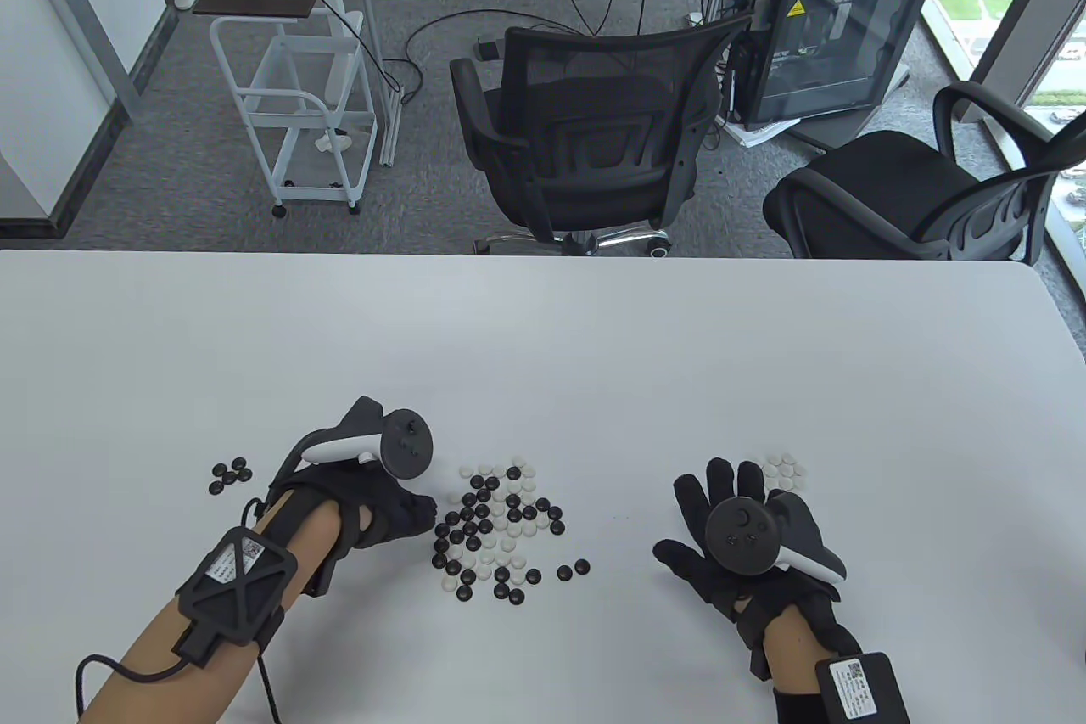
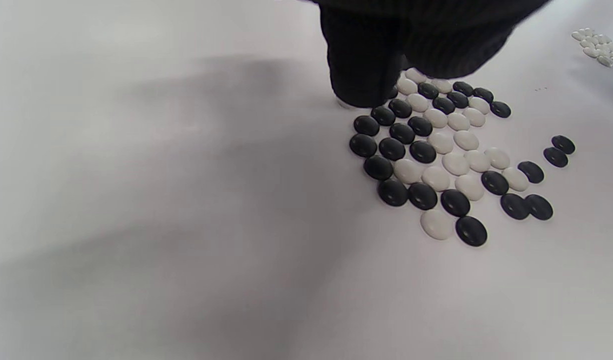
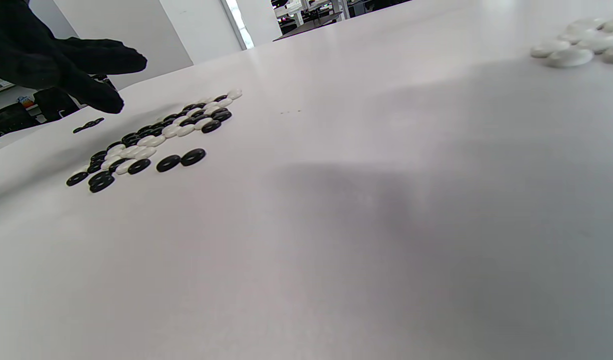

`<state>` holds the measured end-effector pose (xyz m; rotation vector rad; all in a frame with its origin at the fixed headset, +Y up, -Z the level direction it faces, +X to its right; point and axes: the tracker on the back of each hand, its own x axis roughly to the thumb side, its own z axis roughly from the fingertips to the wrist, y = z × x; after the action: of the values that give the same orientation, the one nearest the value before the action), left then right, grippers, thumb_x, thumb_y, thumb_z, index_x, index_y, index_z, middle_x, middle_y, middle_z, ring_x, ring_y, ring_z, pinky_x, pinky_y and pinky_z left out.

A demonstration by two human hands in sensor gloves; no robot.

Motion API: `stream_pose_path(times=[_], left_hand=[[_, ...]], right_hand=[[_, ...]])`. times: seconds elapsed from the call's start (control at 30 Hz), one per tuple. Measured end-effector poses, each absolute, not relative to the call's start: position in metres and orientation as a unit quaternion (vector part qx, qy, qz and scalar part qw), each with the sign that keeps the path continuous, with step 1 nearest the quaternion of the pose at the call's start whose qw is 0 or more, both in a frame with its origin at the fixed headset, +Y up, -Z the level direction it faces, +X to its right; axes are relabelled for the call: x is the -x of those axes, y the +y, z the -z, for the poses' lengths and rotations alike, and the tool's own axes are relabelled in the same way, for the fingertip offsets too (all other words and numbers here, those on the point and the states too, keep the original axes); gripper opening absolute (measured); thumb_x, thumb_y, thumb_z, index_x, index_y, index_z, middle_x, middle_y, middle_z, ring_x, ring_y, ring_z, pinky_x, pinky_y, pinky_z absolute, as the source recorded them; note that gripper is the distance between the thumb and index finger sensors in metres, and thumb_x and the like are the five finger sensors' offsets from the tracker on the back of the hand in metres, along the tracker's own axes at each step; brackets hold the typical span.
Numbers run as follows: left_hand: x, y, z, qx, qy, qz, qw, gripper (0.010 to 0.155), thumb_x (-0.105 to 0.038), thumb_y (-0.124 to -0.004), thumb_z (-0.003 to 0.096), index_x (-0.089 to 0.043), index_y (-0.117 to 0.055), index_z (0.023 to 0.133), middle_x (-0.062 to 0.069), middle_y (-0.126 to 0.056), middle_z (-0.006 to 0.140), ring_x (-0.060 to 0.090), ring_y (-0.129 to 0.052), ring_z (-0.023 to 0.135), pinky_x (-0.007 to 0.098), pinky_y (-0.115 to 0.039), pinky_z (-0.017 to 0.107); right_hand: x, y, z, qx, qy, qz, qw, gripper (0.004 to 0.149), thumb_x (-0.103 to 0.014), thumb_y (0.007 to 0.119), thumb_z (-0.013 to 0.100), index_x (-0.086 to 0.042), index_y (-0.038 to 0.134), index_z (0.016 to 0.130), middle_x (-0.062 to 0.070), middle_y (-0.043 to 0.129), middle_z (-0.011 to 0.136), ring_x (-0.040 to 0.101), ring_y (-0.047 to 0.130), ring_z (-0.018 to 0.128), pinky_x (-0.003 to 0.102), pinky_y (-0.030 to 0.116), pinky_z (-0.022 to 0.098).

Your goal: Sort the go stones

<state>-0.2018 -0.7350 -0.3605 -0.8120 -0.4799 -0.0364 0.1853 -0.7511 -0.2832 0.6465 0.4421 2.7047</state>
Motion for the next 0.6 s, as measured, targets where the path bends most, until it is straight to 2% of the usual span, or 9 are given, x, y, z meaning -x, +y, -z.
stream_pose_path(times=[0.33, 0.5, 0.6], left_hand=[[0.194, -0.763, 0.360, 0.399, -0.234, 0.052, 0.885, 0.060, -0.050, -0.056, 0.0551, -0.039, -0.050, 0.114, 0.022, 0.004, 0.115, 0.054, 0.010, 0.096, 0.082, -0.003, 0.054], [0.225, -0.761, 0.362, 0.388, -0.188, 0.066, 0.900, 0.060, -0.050, -0.056, 0.0552, -0.038, -0.051, 0.114, 0.022, 0.004, 0.115, 0.053, 0.011, 0.096, 0.082, -0.002, 0.054], [0.260, -0.759, 0.357, 0.393, -0.153, 0.043, 0.906, 0.059, -0.050, -0.057, 0.0553, -0.038, -0.055, 0.113, 0.022, 0.002, 0.116, 0.054, 0.010, 0.097, 0.082, -0.003, 0.054]], right_hand=[[-0.187, -0.751, 0.283, -0.226, 0.155, -0.948, 0.162, 0.086, -0.047, 0.054, 0.061, 0.013, 0.023, 0.115, 0.053, 0.002, 0.104, 0.075, -0.005, 0.083, 0.091, 0.009, 0.049], [-0.187, -0.751, 0.283, -0.226, 0.155, -0.948, 0.162, 0.086, -0.047, 0.054, 0.061, 0.013, 0.023, 0.115, 0.053, 0.002, 0.104, 0.075, -0.005, 0.083, 0.091, 0.009, 0.049], [-0.188, -0.751, 0.282, -0.226, 0.154, -0.948, 0.163, 0.086, -0.047, 0.054, 0.061, 0.013, 0.023, 0.115, 0.053, 0.002, 0.104, 0.075, -0.005, 0.083, 0.091, 0.009, 0.049]])
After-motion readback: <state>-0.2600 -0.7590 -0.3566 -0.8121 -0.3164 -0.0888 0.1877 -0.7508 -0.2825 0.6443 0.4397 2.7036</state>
